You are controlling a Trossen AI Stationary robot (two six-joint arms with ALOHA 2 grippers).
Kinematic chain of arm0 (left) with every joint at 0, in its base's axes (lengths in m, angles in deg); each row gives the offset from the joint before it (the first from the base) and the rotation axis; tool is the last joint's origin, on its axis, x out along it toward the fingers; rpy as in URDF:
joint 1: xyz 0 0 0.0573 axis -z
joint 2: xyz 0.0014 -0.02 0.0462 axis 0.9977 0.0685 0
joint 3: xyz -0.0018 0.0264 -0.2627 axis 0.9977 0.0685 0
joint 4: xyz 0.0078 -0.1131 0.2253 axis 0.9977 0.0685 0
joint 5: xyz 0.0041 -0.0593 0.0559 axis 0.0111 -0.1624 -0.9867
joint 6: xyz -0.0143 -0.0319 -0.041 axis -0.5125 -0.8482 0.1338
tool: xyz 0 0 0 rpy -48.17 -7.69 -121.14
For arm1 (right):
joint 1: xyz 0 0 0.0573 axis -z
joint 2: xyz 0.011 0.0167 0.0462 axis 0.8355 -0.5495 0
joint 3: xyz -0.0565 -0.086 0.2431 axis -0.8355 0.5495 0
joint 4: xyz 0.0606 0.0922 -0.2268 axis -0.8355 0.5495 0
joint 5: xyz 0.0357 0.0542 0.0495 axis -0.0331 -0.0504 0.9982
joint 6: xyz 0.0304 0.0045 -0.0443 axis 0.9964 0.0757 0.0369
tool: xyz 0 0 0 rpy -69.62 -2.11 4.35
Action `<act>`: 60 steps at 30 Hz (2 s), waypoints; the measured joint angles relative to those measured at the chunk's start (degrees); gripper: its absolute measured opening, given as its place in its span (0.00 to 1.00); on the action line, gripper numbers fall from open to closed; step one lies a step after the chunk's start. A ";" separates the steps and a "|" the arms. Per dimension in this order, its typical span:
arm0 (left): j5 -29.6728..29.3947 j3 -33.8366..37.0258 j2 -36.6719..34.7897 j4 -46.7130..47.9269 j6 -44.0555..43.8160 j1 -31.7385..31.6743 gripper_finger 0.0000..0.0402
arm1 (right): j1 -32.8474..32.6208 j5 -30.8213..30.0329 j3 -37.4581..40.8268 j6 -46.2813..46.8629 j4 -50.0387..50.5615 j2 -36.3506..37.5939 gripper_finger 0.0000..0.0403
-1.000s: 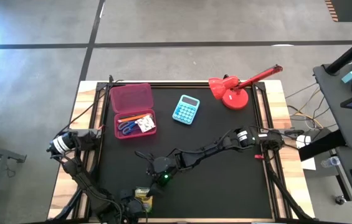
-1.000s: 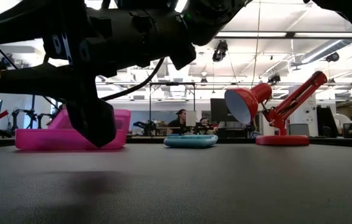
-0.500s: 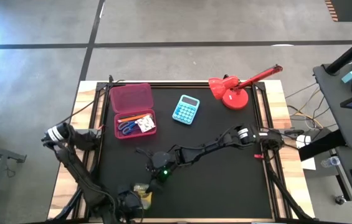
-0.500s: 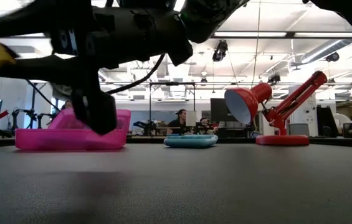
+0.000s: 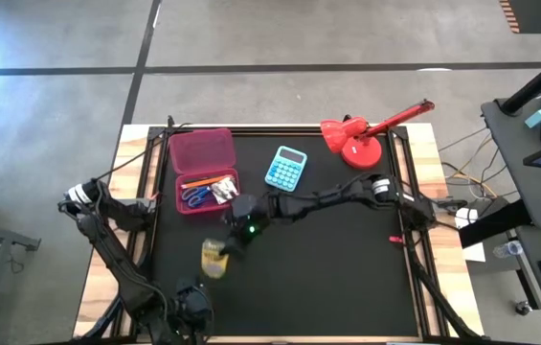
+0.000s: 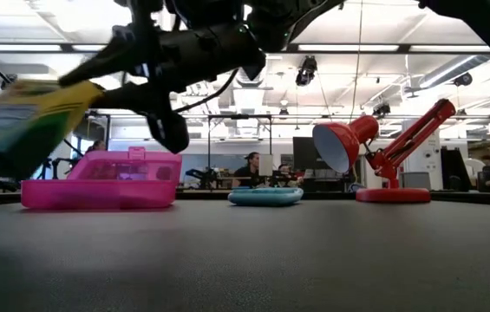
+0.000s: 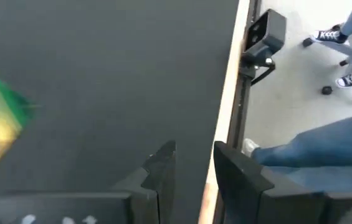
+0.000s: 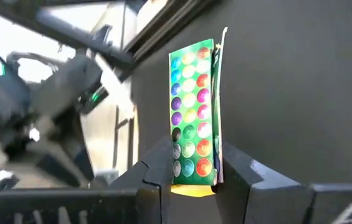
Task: Pack school essentials
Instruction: Put the crayon box into the red supply box
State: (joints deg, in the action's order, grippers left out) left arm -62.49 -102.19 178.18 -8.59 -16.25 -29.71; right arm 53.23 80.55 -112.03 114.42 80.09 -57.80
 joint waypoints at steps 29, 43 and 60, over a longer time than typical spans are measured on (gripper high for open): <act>-1.10 1.09 -4.64 22.07 -0.73 -4.67 0.23 | 8.43 -34.50 0.04 14.04 -18.31 -3.88 0.21; 0.30 1.25 -4.74 22.24 -3.41 -4.62 0.23 | 8.45 -41.30 0.04 22.09 -22.96 -8.25 0.21; 0.32 1.25 -4.83 23.01 -3.39 -4.64 0.23 | 8.36 -37.11 0.02 19.70 -21.42 -9.20 0.21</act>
State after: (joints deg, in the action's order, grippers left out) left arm -62.17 -100.94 173.35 14.43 -19.63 -34.35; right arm 61.59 43.44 -112.01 134.12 58.67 -66.99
